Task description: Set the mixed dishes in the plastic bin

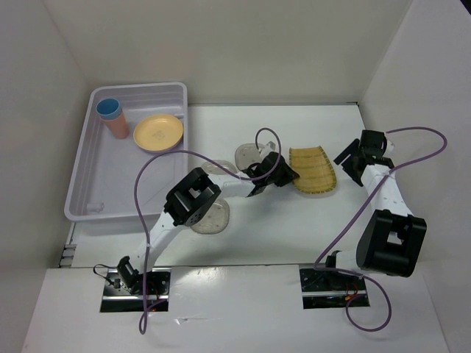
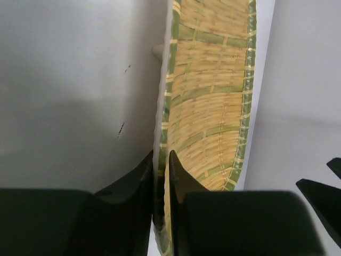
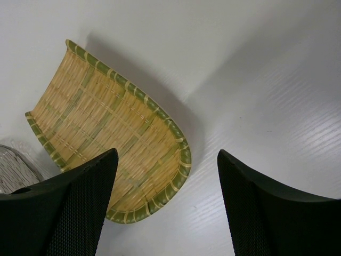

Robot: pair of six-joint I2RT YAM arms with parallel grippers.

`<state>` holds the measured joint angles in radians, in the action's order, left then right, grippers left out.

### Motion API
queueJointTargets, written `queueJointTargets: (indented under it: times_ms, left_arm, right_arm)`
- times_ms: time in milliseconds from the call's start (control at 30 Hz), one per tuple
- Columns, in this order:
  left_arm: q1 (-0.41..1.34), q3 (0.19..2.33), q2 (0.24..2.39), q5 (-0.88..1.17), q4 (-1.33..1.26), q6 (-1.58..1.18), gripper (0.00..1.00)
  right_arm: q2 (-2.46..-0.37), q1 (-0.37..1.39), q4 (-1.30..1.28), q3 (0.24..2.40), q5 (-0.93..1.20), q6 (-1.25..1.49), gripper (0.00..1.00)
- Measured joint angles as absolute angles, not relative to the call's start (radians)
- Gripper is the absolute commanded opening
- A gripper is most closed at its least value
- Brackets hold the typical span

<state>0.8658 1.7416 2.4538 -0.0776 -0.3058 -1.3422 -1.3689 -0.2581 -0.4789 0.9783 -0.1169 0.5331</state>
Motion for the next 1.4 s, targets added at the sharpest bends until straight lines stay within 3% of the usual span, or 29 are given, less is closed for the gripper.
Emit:
queueJointTargets:
  times_ms: [33, 67, 367, 700, 867, 1067, 1200, 1400]
  left_arm:
    - [0.867, 1.742, 2.454, -0.083, -0.305, -1.343, 0.11]
    - [0.867, 1.742, 2.454, -0.085, -0.303, -1.340, 0.00]
    - [0.861, 1.706, 2.386, -0.109, -0.246, -1.232, 0.00]
    - [0.730, 1.513, 2.016, -0.051, -0.141, -1.018, 0.00]
    - [0.633, 1.414, 1.747, -0.039, -0.085, -0.959, 0.00]
    - [0.454, 1.245, 1.367, -0.046, 0.040, -0.908, 0.00]
    - [0.246, 1.142, 1.122, -0.072, 0.149, -0.886, 0.00]
    - [0.019, 1.061, 0.962, -0.051, 0.308, -0.863, 0.00]
  right_arm:
    - [-1.369, -0.258, -0.479, 0.978, -0.115, 0.533, 0.80]
    - [-1.369, -0.258, -0.479, 0.978, -0.115, 0.533, 0.80]
    - [-1.359, -0.258, -0.478, 0.977, -0.115, 0.531, 0.80]
    - [-1.217, -0.259, -0.422, 0.974, 0.045, 0.479, 0.80]
    - [-1.247, -0.260, -0.338, 0.974, 0.213, 0.462, 0.78]
    - [-1.413, -0.204, -0.272, 0.992, 0.321, 0.454, 0.76]
    - [-1.550, -0.091, -0.265, 1.053, 0.336, 0.451, 0.76]
    - [-1.708, 0.035, -0.237, 1.169, 0.336, 0.434, 0.76]
